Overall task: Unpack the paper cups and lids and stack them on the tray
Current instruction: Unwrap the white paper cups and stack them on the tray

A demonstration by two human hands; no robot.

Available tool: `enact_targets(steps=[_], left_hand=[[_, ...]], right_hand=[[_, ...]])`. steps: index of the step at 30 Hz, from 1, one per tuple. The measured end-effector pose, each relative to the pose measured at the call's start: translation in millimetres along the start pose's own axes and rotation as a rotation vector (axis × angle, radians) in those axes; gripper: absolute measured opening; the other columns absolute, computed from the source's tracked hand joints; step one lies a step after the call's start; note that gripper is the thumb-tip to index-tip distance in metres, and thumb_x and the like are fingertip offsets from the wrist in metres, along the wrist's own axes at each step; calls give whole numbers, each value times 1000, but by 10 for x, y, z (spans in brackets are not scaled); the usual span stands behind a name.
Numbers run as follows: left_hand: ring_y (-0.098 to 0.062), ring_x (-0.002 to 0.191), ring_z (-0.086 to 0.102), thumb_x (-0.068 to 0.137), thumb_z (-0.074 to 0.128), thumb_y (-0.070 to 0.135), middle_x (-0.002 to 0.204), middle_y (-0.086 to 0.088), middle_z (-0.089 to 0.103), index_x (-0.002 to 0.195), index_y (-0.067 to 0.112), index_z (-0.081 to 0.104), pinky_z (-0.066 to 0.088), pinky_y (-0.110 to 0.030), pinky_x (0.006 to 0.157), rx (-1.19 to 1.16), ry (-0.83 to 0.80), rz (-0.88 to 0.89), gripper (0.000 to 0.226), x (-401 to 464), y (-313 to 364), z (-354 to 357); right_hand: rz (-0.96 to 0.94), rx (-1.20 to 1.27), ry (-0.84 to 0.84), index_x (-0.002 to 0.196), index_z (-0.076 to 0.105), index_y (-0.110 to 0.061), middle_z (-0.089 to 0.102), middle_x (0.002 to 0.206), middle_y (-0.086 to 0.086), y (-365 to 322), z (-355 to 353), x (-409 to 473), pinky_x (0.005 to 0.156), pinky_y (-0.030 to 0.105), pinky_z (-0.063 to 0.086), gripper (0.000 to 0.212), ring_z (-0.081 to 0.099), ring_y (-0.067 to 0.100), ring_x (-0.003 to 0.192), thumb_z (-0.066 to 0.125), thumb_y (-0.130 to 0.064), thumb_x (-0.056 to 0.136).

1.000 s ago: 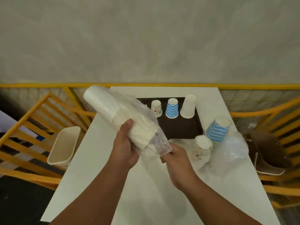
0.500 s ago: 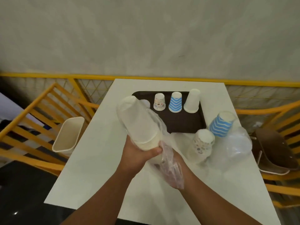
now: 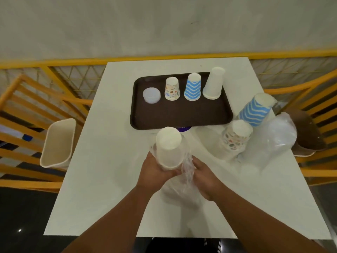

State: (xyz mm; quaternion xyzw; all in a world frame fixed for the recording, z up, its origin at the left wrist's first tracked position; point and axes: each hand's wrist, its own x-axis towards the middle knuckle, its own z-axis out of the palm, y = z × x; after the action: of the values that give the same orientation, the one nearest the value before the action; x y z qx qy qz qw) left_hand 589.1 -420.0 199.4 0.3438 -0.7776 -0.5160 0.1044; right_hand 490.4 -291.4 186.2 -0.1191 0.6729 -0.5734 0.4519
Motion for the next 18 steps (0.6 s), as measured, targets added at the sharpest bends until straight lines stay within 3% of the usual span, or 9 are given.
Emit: enact_targets(steps=[4,8,10,13,16,18], left_hand=[[-14,123,52,51,93,45,133,12,51,138,36,33,45,-44,107,11,-79,1,106,3,-62,-38],[-10,127,46,45,92,54,137,19,43,141,45,24,43,-43,108,15,-123,19,117,-68,-109,-208],[-9,131,41,47,88,62,143,19,38,144,44,22,39,-42,111,35,-83,24,118,-118,-116,-315],[-4,135,34,54,78,71,150,18,33,148,36,23,30,-29,111,27,23,85,114,-172,-26,-418],[0,129,43,64,71,73,142,19,46,145,35,36,39,-29,108,29,71,172,97,-162,143,-410],[3,120,50,71,69,67,131,21,55,138,35,46,46,-29,103,11,88,205,78,-160,245,-386]], right_hand=[[11,-118,23,98,67,-41,73,101,-10,12,-27,-26,77,25,54,24,69,7,90,60,-19,94],[47,-203,76,115,65,-41,70,111,-12,-1,-82,-22,92,40,54,25,66,15,103,59,-43,91],[50,-196,191,116,65,-36,67,115,-11,-14,-105,-22,97,39,51,26,62,15,108,51,-32,95],[-14,0,234,119,62,-23,62,122,-4,-58,-104,-91,86,24,46,30,56,18,117,47,-16,94],[-178,-23,89,136,46,-35,53,130,-19,-197,-10,-194,84,15,43,39,51,1,118,53,-36,98],[-244,-35,12,135,46,-43,53,131,-25,-307,74,-216,89,16,46,43,52,-4,119,56,-46,93]])
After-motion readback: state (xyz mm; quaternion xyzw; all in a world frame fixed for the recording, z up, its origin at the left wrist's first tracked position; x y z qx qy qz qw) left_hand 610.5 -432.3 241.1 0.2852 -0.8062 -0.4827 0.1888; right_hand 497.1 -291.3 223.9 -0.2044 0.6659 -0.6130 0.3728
